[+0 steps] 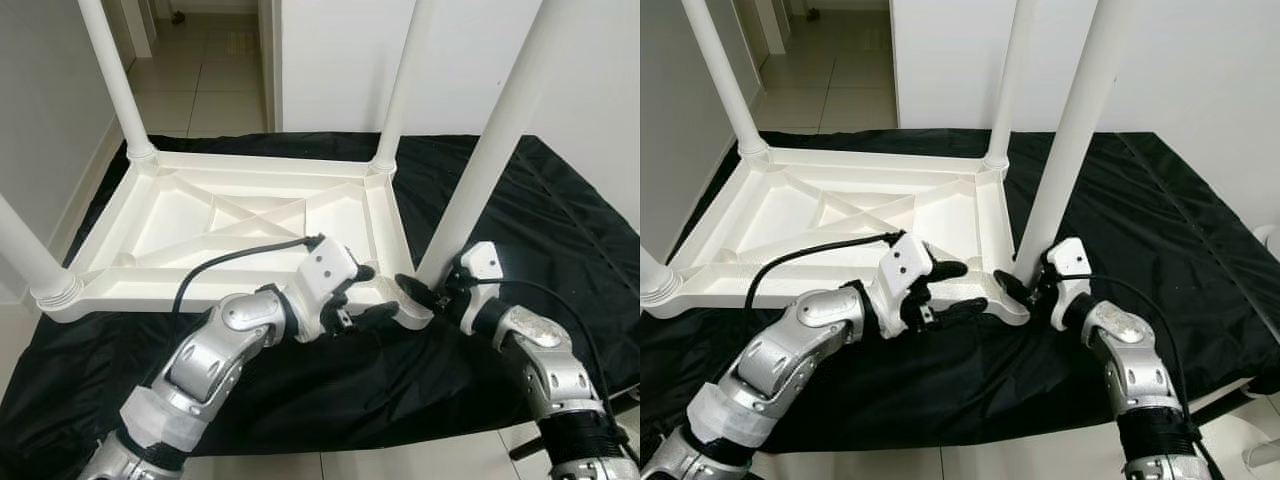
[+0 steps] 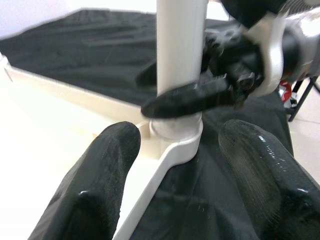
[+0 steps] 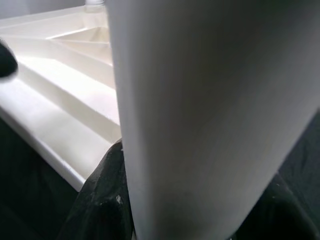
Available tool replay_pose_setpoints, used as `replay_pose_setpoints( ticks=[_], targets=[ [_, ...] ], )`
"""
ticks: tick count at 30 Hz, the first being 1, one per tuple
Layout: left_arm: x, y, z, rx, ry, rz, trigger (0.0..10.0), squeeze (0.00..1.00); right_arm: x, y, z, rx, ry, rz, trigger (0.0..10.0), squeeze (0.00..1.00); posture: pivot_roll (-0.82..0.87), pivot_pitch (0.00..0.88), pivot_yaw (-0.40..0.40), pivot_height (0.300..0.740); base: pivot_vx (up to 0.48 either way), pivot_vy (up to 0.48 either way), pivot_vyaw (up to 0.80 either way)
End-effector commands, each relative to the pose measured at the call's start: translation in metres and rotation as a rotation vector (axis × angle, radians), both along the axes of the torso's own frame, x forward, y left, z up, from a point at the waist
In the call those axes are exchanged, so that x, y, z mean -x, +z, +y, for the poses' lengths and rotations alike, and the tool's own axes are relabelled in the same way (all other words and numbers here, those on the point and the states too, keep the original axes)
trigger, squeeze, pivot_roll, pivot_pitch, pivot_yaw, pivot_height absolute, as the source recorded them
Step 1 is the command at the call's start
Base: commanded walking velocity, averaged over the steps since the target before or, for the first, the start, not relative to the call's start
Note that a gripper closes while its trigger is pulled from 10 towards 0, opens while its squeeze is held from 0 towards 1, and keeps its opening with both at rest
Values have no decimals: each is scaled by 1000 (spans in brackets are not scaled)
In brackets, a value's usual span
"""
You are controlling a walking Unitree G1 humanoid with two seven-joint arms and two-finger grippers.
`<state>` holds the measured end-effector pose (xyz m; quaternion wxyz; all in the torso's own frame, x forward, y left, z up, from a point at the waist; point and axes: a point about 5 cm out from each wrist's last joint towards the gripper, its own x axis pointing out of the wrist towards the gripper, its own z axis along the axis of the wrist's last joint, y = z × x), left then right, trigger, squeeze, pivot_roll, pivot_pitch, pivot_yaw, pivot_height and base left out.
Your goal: Building children table
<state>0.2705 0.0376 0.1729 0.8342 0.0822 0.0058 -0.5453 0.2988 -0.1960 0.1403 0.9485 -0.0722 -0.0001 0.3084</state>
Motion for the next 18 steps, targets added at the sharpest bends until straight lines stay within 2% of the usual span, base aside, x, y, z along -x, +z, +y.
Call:
replay_pose_setpoints(
  ticks=[1,4,6,7,8,11,13,14,15,16,18],
  targets=[
    [-8,1,4,0,135,-28,10000,0,1,-1,3,-39,-52,-1,10000,0,-80,3,-27,740,0,0,0],
    [-9,1,4,-6,141,-39,10000,0,2,1,7,-64,-129,-20,10000,0,-78,20,-29,740,0,0,0],
    [-9,1,4,-6,141,-39,10000,0,2,1,7,-64,-129,-20,10000,0,-78,20,-29,740,0,0,0],
    [-10,1,5,-6,151,-39,10000,0,2,2,9,-85,-185,-27,10000,0,-79,50,-22,740,0,0,0],
    [-11,1,6,-5,159,-38,10000,0,3,1,12,-92,-232,-34,10000,0,-81,43,-17,740,0,0,0],
    [-12,1,7,-5,164,-37,10000,0,5,-1,15,-102,-266,-38,10000,0,-81,38,-16,740,0,0,0],
    [-13,0,8,-8,169,-41,10000,0,10,-3,21,-118,-310,-43,10000,0,-81,44,-16,740,0,0,0],
    [-14,-1,9,-9,175,-46,10000,0,15,-6,29,-130,-348,-40,10000,0,-85,44,-13,740,0,0,0],
    [-14,-1,9,-9,175,-46,10000,0,15,-6,29,-130,-348,-40,10000,0,-85,44,-13,740,0,0,0],
    [-16,0,10,-2,186,-58,10000,0,20,-9,41,-143,-483,-31,10000,0,-91,34,-6,740,0,0,0],
    [-16,0,10,-2,186,-58,10000,0,20,-9,41,-143,-483,-31,10000,0,-91,34,-6,740,0,0,0]
  ],
)
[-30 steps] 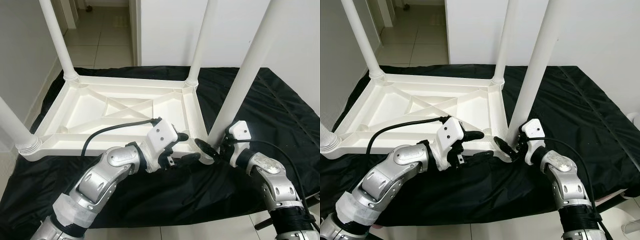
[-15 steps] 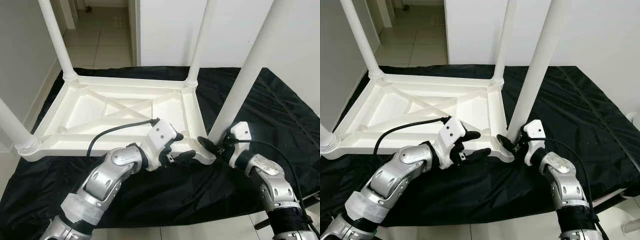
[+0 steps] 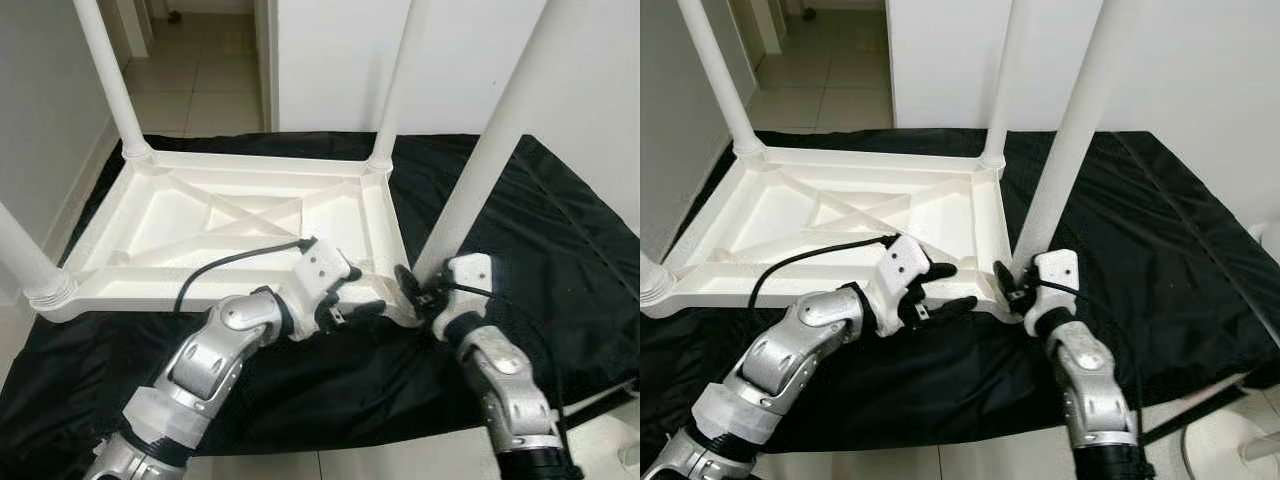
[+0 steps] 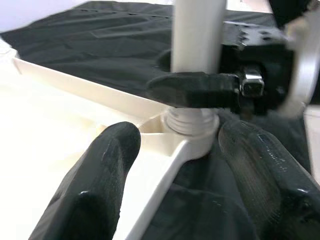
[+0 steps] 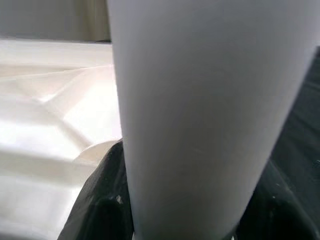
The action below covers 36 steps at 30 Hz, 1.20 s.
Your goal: Building children table
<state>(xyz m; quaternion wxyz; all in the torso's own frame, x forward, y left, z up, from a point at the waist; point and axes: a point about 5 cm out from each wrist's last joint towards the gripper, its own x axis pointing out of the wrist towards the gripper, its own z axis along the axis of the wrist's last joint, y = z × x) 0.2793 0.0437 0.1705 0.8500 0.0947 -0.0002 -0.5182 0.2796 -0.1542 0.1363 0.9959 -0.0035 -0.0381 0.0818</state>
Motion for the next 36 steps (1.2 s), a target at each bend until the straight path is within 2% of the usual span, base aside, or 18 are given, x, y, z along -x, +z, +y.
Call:
replay_pose_setpoints(
  ticks=[1,2,3,4,8,15,16,21,23,26,27,30,31,32,34,35,36],
  targets=[
    [-8,2,3,14,126,-32,10000,0,2,-7,3,0,-90,45,10000,0,-91,34,-6,740,0,0,0],
    [-9,3,2,17,123,-36,10000,0,2,-6,6,-11,-169,43,10000,0,-99,31,-3,740,0,0,0],
    [-9,3,2,17,123,-36,10000,0,2,-6,6,-11,-169,43,10000,0,-99,31,-3,740,0,0,0],
    [-9,2,1,18,116,-36,10000,0,5,-4,12,-50,-271,43,10000,0,-99,42,-6,740,0,0,0],
    [-10,1,2,24,119,-30,10000,0,6,-2,21,-91,-303,47,10000,0,-102,34,-4,740,0,0,0],
    [-15,3,3,32,130,-28,10000,0,6,5,21,-105,-305,20,10000,0,-108,29,0,740,0,0,0],
    [-16,3,4,33,134,-31,10000,0,8,7,19,-115,-272,4,10000,1000,-110,23,1,740,0,0,0],
    [-18,4,6,33,138,-39,10000,0,10,11,13,-112,-196,-22,10000,1000,-106,22,-3,740,0,0,0],
    [-17,4,8,26,131,-40,10000,0,12,12,4,-99,-136,-27,10000,1000,-104,21,-6,740,0,0,0],
    [-17,3,9,23,127,-40,10000,0,12,12,1,-93,-109,-22,10000,1000,-104,20,-9,740,0,0,0],
    [-15,3,9,19,113,-41,10000,0,12,11,-4,-79,-58,-13,10000,1000,-104,20,-9,740,0,0,0],
    [-14,2,9,18,101,-42,10000,0,12,10,-8,-62,-12,-3,10000,1000,-102,19,-11,740,0,0,0],
    [-11,2,9,20,83,-41,10000,0,11,9,-11,-21,48,1,10000,0,-99,18,-14,740,0,0,0],
    [-8,3,9,25,53,-42,10000,0,10,8,-14,26,131,10,10000,0,-98,15,-14,740,0,0,0],
    [-8,3,9,25,53,-42,10000,0,10,8,-14,26,131,10,10000,0,-98,15,-14,740,0,0,0],
    [-2,3,8,29,10,-44,10000,0,9,6,-17,68,218,27,10000,0,-94,11,-17,740,0,0,0],
    [-2,3,8,29,10,-44,10000,0,9,6,-17,68,218,27,10000,0,-94,11,-17,740,0,0,0]
  ],
)
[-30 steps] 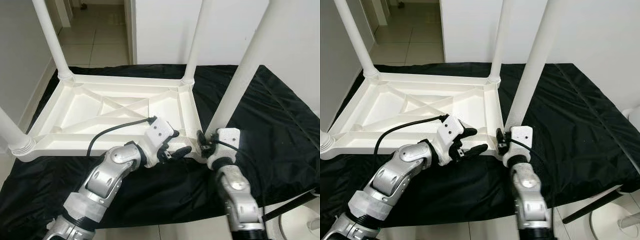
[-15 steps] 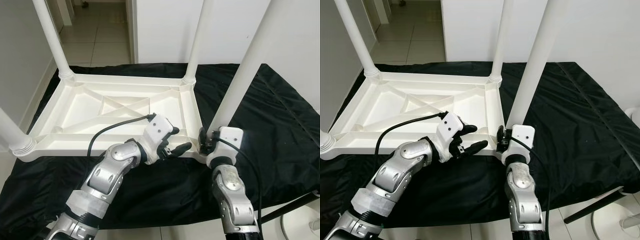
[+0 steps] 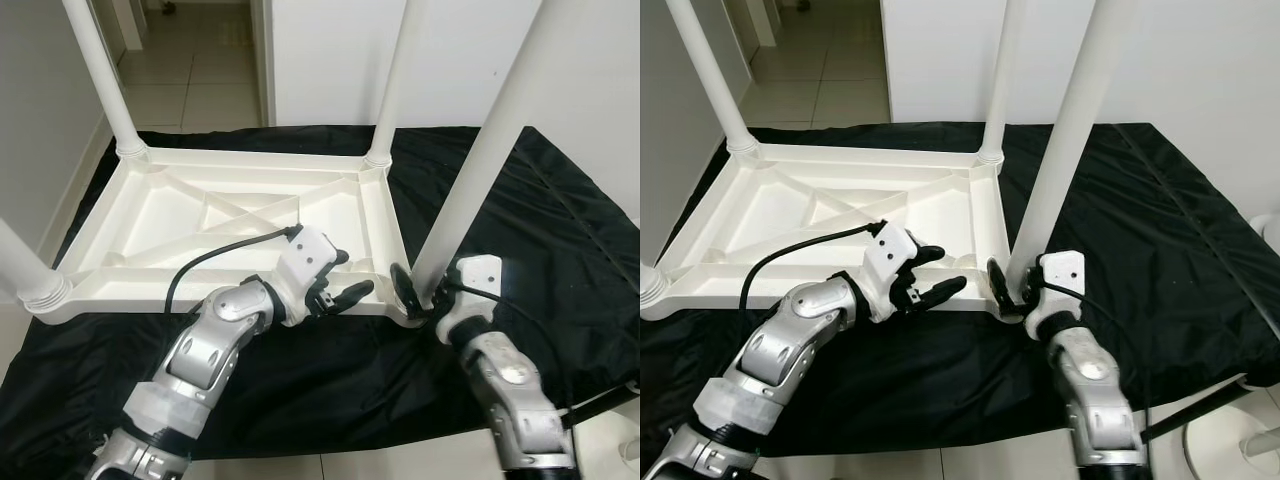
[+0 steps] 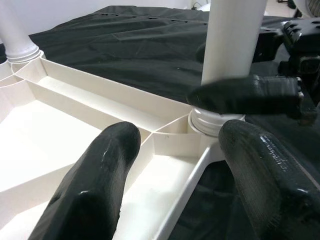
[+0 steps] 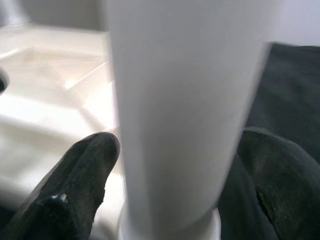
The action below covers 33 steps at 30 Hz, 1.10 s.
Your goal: Building children table
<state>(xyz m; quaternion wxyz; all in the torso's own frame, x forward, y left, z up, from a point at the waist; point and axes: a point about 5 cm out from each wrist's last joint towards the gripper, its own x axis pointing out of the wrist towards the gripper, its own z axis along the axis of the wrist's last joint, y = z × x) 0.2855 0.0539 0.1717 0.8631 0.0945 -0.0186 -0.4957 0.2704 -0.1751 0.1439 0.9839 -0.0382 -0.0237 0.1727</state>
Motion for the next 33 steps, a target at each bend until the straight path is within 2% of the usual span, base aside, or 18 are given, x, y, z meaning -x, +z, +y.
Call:
replay_pose_setpoints(
  ticks=[1,2,4,5,10,11,12,13,14,16,17,23,29,30,33],
  targets=[
    [4,2,-3,7,-38,-10,10000,0,0,-2,4,-10,37,7,10000,0,-94,11,-17,740,0,0,0],
    [9,2,-4,12,-78,-7,10000,0,-4,-2,0,31,108,12,10000,0,-93,8,-20,740,0,0,0],
    [9,2,-4,12,-78,-7,10000,0,-4,-2,0,31,108,12,10000,0,-93,8,-20,740,0,0,0],
    [12,2,-6,14,-108,-8,10000,0,-9,-1,-3,59,162,19,10000,0,-84,2,-24,740,0,0,0],
    [14,3,-7,16,-125,-10,10000,0,-17,-2,-6,97,202,26,10000,0,-77,0,-26,740,0,0,0],
    [16,3,-9,18,-134,-12,10000,0,-28,-3,-8,119,237,41,10000,0,-62,0,-29,740,0,0,0],
    [16,3,-9,18,-134,-12,10000,0,-28,-3,-8,119,237,41,10000,0,-62,0,-29,740,0,0,0],
    [17,4,-10,18,-139,-14,10000,0,-35,-4,-9,135,266,57,10000,0,-59,0,-30,740,0,0,0],
    [18,4,-10,16,-143,-16,10000,0,-41,-5,-9,140,286,67,2353,0,-54,0,-32,740,0,0,0],
    [18,4,-10,16,-143,-16,10000,0,-41,-5,-9,140,286,67,2353,0,-54,0,-32,740,0,0,0],
    [19,4,-11,17,-142,-20,10000,0,-45,-6,-10,136,310,80,0,0,-43,0,-41,740,0,0,0],
    [20,6,-11,26,-131,-21,10000,0,-44,-7,-11,122,327,89,0,0,-41,0,-46,740,0,0,0],
    [19,6,-10,35,-105,-23,10000,0,-36,-9,-7,81,329,93,0,0,-42,9,-52,740,0,0,0],
    [19,7,-10,38,-101,-22,10000,0,-34,-9,-4,66,304,83,10000,0,-46,14,-54,740,0,0,0],
    [19,7,-10,41,-98,-22,10000,0,-32,-9,-1,50,297,74,10000,0,-50,18,-54,740,0,0,0]
  ],
)
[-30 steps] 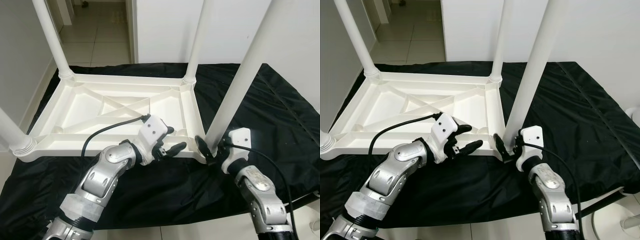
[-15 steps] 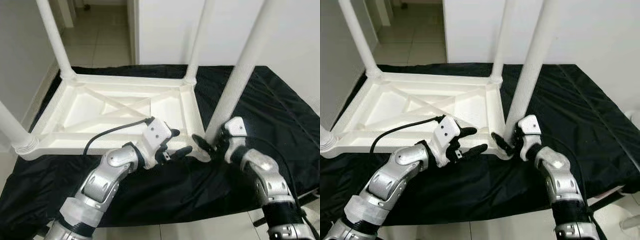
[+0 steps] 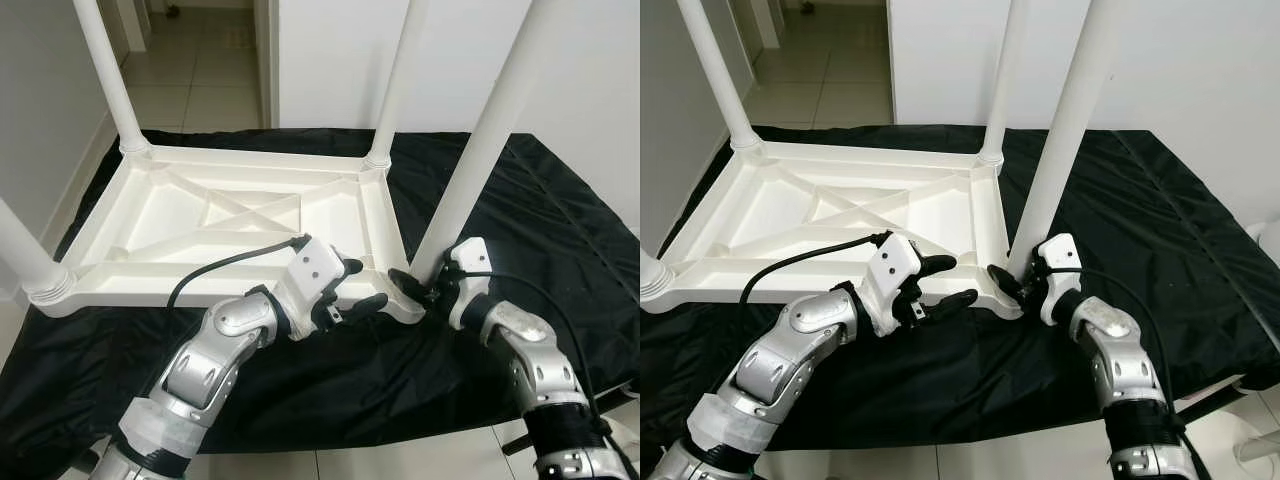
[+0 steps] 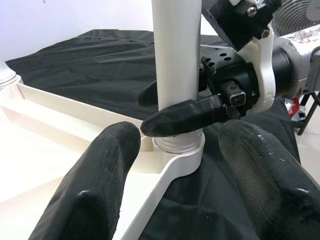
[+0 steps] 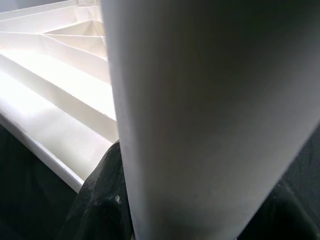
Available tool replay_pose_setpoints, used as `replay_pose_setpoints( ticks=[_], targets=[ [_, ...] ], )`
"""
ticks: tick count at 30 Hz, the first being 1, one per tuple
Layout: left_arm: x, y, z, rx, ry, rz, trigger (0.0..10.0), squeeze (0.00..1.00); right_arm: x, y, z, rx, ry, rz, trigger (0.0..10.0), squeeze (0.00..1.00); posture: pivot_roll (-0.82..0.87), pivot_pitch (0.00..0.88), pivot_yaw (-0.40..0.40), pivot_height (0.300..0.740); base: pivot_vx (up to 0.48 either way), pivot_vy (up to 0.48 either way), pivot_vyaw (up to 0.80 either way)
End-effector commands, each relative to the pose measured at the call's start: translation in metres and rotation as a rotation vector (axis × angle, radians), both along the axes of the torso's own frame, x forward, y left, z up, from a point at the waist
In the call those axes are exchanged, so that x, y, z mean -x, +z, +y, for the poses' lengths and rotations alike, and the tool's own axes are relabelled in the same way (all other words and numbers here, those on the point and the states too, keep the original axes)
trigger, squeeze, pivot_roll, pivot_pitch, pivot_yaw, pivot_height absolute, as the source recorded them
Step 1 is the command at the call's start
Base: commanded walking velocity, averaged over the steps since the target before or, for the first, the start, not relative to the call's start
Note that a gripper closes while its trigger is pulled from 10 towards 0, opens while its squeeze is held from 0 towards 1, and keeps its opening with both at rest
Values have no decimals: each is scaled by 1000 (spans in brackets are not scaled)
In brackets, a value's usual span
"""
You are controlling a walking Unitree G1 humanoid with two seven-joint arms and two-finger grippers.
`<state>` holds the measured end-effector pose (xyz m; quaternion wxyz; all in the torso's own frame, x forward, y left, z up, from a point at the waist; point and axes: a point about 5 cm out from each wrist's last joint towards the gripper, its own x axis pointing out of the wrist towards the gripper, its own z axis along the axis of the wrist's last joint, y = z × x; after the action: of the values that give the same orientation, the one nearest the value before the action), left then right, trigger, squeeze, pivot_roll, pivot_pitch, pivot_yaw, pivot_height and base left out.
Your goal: Building children table
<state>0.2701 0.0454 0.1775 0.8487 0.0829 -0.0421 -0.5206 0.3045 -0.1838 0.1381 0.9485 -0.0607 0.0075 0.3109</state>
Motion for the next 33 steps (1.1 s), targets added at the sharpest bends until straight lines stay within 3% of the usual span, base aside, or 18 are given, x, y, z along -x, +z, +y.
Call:
replay_pose_setpoints(
  ticks=[1,3,6,7,11,12,14,19,23,27,28,33],
  targets=[
    [4,1,-1,0,-36,2,10000,0,2,-3,7,-14,14,14,10000,0,-50,18,-54,740,0,0,0],
    [4,1,-2,3,-34,3,10000,0,3,-3,10,-31,-17,17,10000,0,-54,22,-53,740,0,0,0],
    [3,1,-4,12,-23,7,10000,0,8,-1,22,-65,-214,5,10000,0,-68,38,-50,740,0,0,0],
    [3,1,-4,12,-23,7,10000,0,8,-1,22,-65,-214,5,10000,0,-68,38,-50,740,0,0,0],
    [-5,1,-3,17,39,22,10000,0,14,-6,26,-170,-512,27,10000,0,-74,45,-45,740,0,0,0],
    [-5,1,-3,17,39,22,10000,0,14,-6,26,-170,-512,27,10000,0,-74,45,-45,740,0,0,0],
    [-8,0,-1,10,63,18,10000,0,18,-11,26,-215,-666,53,10000,0,-76,47,-43,740,0,0,0],
    [-9,-1,0,5,73,17,10000,0,22,-13,30,-227,-751,51,10000,0,-75,44,-37,740,0,0,0],
    [-16,1,4,-2,117,7,10000,0,22,-7,50,-269,-806,35,10000,0,-79,38,-31,740,0,0,0],
    [-18,3,7,6,133,6,10000,0,24,-1,51,-262,-811,8,10000,0,-80,32,-29,740,0,0,0],
    [-20,4,7,7,137,3,10000,0,25,2,49,-281,-785,-11,10000,1000,-77,27,-28,740,0,0,0],
    [-20,5,8,7,139,0,10000,0,27,8,47,-291,-712,-61,10000,1000,-76,21,-26,740,0,0,0]
  ],
)
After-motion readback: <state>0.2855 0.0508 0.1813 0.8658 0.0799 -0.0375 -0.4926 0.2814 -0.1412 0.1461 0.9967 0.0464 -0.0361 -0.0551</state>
